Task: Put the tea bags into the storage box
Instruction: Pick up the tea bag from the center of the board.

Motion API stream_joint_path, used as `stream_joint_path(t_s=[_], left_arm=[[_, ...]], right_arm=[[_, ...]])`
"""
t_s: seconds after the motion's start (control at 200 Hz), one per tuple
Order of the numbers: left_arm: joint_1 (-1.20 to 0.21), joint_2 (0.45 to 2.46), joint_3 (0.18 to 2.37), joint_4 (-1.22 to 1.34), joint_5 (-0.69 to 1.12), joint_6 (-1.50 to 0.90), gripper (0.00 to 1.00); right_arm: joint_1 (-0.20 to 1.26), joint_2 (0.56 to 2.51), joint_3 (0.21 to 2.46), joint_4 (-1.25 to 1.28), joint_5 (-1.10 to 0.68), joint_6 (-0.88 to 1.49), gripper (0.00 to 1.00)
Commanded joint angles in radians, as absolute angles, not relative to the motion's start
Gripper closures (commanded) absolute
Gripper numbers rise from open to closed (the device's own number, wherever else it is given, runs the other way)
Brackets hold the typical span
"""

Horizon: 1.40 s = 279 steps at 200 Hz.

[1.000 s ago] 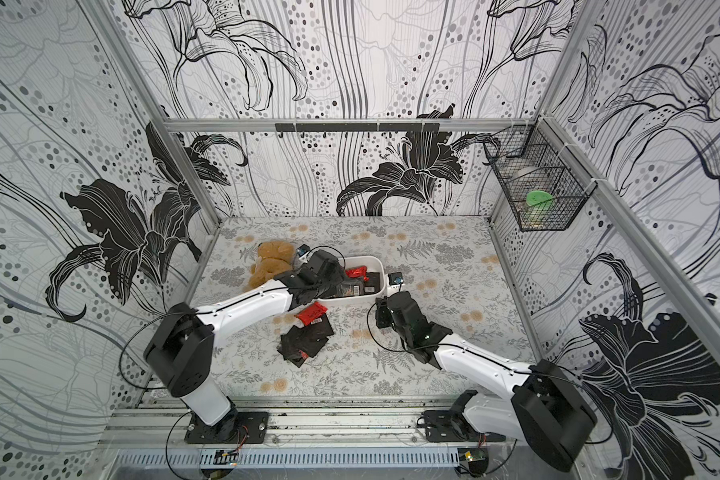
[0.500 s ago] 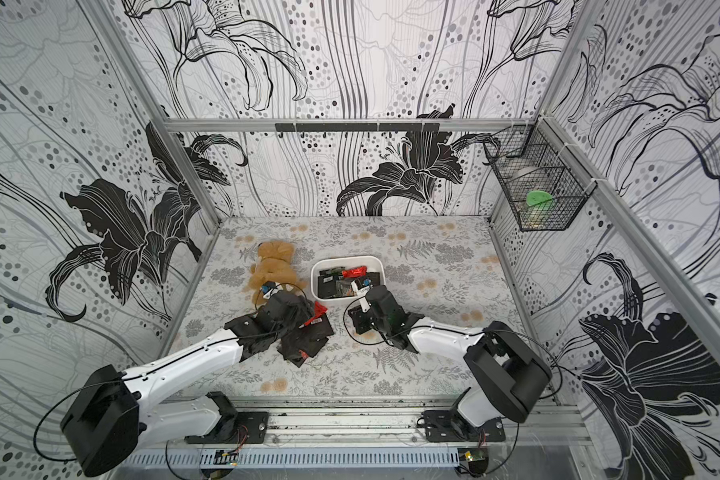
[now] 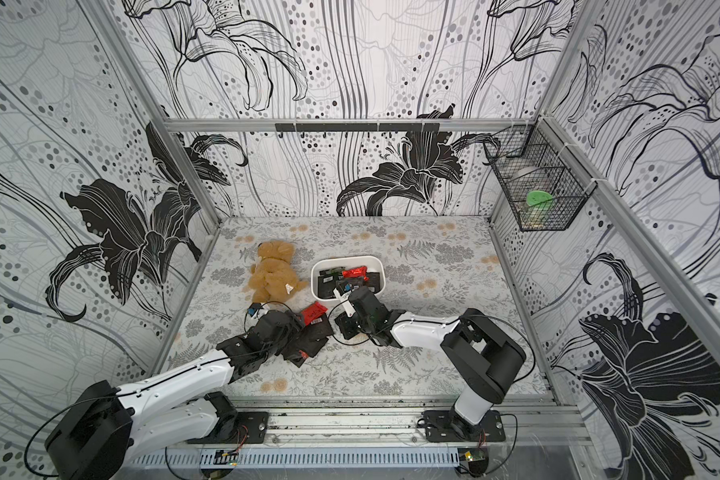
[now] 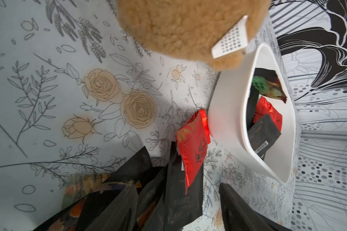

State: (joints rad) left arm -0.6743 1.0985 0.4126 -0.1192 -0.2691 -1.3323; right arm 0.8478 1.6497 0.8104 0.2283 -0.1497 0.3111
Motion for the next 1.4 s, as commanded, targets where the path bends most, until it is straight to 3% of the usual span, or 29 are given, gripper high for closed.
stream_joint_path(t_s=[0.0, 0.581, 1.392], left_arm=[[-0.678, 1.137, 0.422, 0.01, -0.28, -1.397, 0.34], [-0.669, 1.333, 0.498, 0.082, -0.301, -1.408, 0.49], [-0.654, 1.436, 0.524, 0.215, -0.262, -1.444, 0.61]], right_arm=[[0.85, 1.639, 0.822, 0.206, -0.128, 0.293, 0.84], [0.849, 1.602, 0.808, 0.204, -0.097, 0.287, 0.86], [0.85, 1.575, 0.788, 0.217, -0.096, 0.286, 0.86]])
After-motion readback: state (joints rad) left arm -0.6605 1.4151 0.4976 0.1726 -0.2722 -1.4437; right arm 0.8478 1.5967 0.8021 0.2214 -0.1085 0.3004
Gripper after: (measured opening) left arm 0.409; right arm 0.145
